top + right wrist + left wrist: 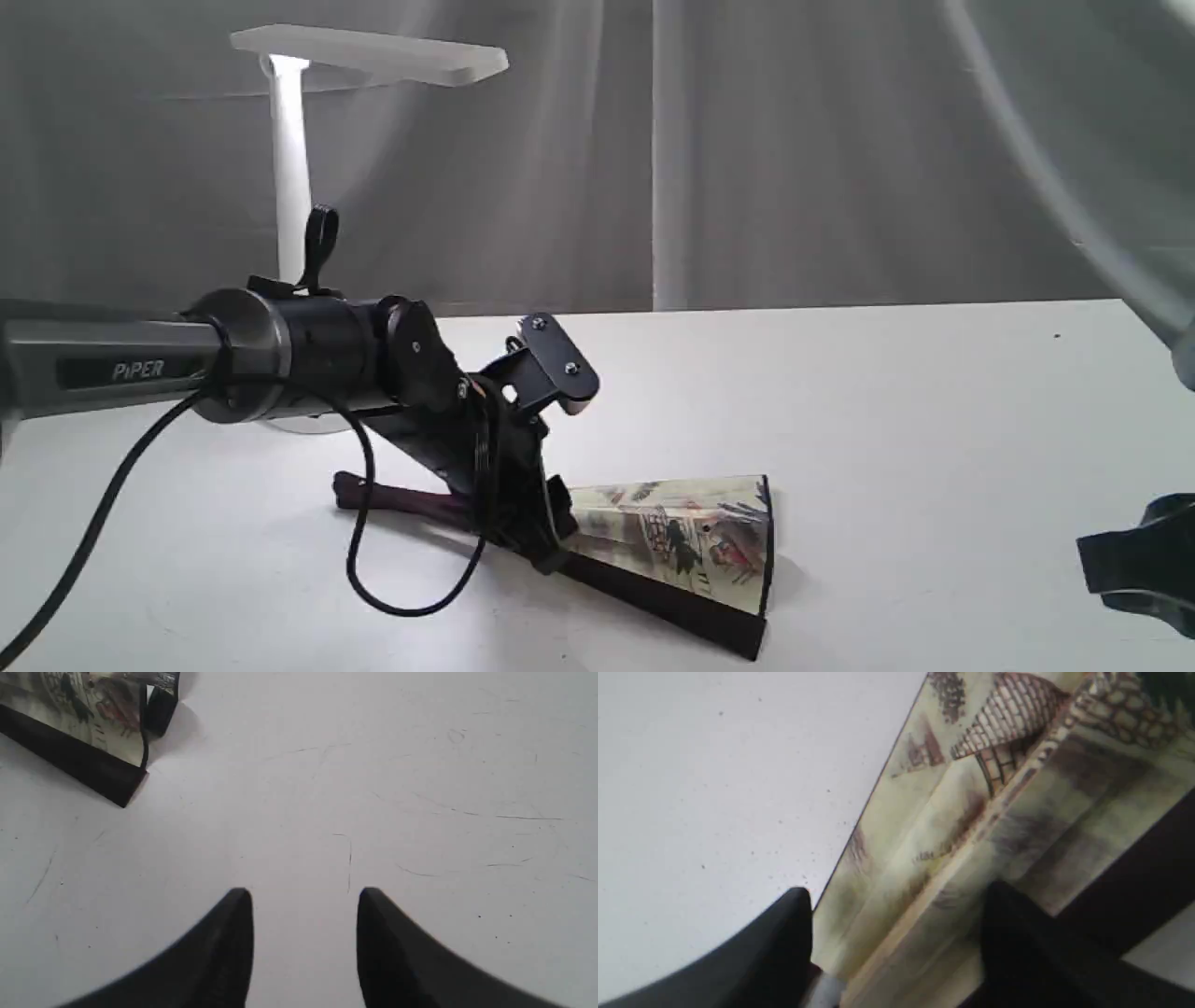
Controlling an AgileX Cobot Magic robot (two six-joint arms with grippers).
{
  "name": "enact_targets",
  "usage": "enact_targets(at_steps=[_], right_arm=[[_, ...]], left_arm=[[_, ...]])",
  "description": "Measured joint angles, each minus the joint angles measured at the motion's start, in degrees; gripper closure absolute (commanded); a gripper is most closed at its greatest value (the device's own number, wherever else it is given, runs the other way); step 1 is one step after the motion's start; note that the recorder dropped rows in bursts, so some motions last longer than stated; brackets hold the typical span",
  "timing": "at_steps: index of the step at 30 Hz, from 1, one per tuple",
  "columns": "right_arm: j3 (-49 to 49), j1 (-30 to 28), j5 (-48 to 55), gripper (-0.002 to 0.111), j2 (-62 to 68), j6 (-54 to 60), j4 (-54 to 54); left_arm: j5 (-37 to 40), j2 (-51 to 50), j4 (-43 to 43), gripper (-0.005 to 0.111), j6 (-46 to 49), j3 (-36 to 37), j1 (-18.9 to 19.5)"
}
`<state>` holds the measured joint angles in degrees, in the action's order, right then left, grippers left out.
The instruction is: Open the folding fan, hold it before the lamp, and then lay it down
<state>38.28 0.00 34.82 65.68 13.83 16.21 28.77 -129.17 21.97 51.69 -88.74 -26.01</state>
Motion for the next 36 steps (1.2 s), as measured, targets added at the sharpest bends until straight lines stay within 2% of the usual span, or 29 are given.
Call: enact_targets(at_steps=[5,9,12,16,19,31,36], right_arm=[[0.0,0.0,0.1,0.071,0.0,0.0,0.7],[0.0,0.0,0.1,0.071,0.0,0.0,1.2],[0.0,0.0,0.1,0.071,0.0,0.1,1.2],[0.0,0.0,0.1,0.071,0.0,0.1,1.2],[0.0,0.0,0.1,0.071,0.0,0.1,1.3],[0.0,0.0,-0.3,0.071,0.0,0.1,1.3],[0.0,0.0,-0.3,0.071,0.0,0.1,1.3]], left_arm=[[0.0,0.0,0.0,0.052,-12.1,0.0,0.0],[0.0,-0.2,-0.1,0.052,-17.8,0.0,0.0],[0.2,-0.2,-0.4,0.052,-18.3,0.0,0.0],[1.6,-0.2,-1.0,0.052,-12.7,-0.3,0.0],[1.8,-0.2,-1.3,0.052,-15.5,-0.3,0.0],[1.0,-0.2,-1.7,0.052,-55.2,-0.3,0.0],[1.0,-0.2,-1.7,0.052,-62.8,-0.3,0.0]])
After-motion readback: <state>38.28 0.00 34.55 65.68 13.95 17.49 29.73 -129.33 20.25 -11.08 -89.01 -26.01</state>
